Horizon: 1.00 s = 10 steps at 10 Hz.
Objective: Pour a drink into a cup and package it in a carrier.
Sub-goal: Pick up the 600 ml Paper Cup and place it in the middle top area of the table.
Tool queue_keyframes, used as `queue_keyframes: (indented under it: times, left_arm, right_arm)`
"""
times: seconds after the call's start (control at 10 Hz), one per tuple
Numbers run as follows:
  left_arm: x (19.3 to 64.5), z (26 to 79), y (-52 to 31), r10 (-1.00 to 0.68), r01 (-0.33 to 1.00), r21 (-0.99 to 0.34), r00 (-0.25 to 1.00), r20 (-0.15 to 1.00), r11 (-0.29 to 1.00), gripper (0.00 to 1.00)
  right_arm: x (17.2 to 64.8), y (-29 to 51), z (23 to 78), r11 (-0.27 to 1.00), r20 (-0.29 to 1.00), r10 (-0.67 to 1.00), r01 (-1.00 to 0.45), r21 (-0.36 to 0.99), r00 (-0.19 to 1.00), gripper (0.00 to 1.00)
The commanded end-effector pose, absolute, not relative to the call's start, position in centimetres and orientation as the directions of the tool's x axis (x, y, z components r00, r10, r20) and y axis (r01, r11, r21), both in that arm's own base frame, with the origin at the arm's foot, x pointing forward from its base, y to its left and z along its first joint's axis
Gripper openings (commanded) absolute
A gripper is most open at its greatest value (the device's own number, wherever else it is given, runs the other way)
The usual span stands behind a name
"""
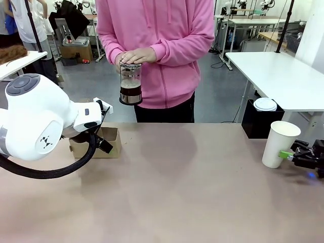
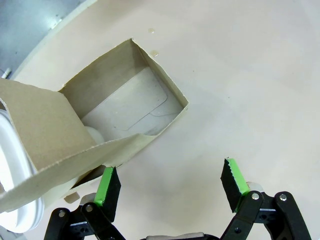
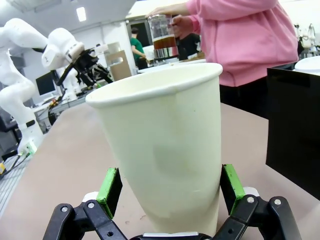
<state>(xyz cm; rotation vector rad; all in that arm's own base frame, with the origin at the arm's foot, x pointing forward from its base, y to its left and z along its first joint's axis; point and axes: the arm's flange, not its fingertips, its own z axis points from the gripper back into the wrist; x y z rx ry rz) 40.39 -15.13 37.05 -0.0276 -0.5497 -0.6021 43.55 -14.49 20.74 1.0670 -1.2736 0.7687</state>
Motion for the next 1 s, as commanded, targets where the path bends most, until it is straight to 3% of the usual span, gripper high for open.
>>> queue_keyframes:
  times: [0.0, 0.6, 0.8, 0.9]
  left_arm:
    - [40.4, 37.1, -15.1, -0.530, 0.545, 0.131, 0.686, 0.499, 0.828, 1.00]
    - [40.4, 37.1, -15.1, -0.530, 0.545, 0.131, 0.686, 0.499, 0.828, 1.00]
    - [40.4, 37.1, -15.1, -0.530, 0.545, 0.131, 0.686, 0.499, 0.828, 1.00]
    - [40.4, 37.1, -15.1, -0.530, 0.545, 0.131, 0.686, 0.499, 0.828, 1.00]
  right_arm:
    - [43.5, -13.1, 21.0, 0.357, 0.986, -0.103, -0.921, 0.156, 0.128, 1.00]
    - [44.6, -12.0, 21.0, 0.350, 0.986, -0.107, -0.924, 0.156, 0.126, 1.00]
    - [45.0, -11.6, 20.7, 0.324, 0.979, -0.107, -0.925, 0.199, 0.173, 0.80]
    - [44.8, -12.4, 21.0, 0.291, 0.968, -0.126, -0.925, 0.244, 0.215, 0.80]
